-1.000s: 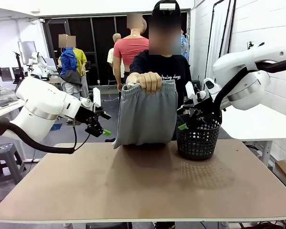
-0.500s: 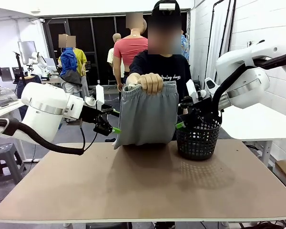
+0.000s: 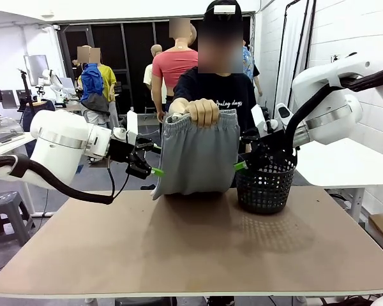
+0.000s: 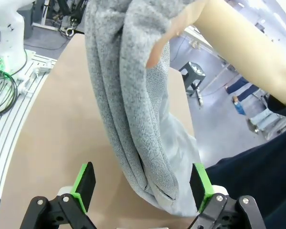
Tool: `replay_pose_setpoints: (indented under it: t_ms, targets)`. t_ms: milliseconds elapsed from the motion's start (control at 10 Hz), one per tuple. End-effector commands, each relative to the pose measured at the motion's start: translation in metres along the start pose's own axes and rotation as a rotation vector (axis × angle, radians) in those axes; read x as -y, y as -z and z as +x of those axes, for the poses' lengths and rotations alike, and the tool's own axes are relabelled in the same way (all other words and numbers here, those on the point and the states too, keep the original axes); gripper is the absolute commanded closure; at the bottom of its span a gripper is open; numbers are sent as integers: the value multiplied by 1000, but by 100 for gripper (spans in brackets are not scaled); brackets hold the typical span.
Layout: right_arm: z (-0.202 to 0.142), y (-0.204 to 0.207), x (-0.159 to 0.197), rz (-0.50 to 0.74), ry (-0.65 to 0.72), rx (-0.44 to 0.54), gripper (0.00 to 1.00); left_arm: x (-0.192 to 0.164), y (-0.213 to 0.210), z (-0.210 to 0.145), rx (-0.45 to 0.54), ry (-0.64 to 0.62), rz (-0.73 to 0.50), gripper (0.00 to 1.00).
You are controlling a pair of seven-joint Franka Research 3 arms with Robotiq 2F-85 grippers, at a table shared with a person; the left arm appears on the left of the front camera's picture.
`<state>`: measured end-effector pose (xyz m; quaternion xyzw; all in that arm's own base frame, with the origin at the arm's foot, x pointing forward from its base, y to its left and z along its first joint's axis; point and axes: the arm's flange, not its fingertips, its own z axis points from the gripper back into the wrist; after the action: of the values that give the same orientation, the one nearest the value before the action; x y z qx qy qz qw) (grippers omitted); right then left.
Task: Fold the training pants.
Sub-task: Grab both ends of the Training pants handed by a person.
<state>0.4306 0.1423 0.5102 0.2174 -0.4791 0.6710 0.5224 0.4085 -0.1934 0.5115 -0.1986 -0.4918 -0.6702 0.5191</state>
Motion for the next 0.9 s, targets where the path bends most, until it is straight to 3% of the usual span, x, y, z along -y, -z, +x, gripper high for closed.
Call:
replay_pose_setpoints:
  t_ms: [0, 300, 800]
  targets:
    - [2, -1, -1, -21, 22, 62, 0, 0, -1, 1, 53, -23, 34, 0]
    - [4, 10, -5, 12, 23, 189, 0, 1, 19, 12, 139, 10, 52, 0]
    - [15, 18, -10, 86, -4, 294, 0, 3, 24, 35, 238, 45, 40, 0]
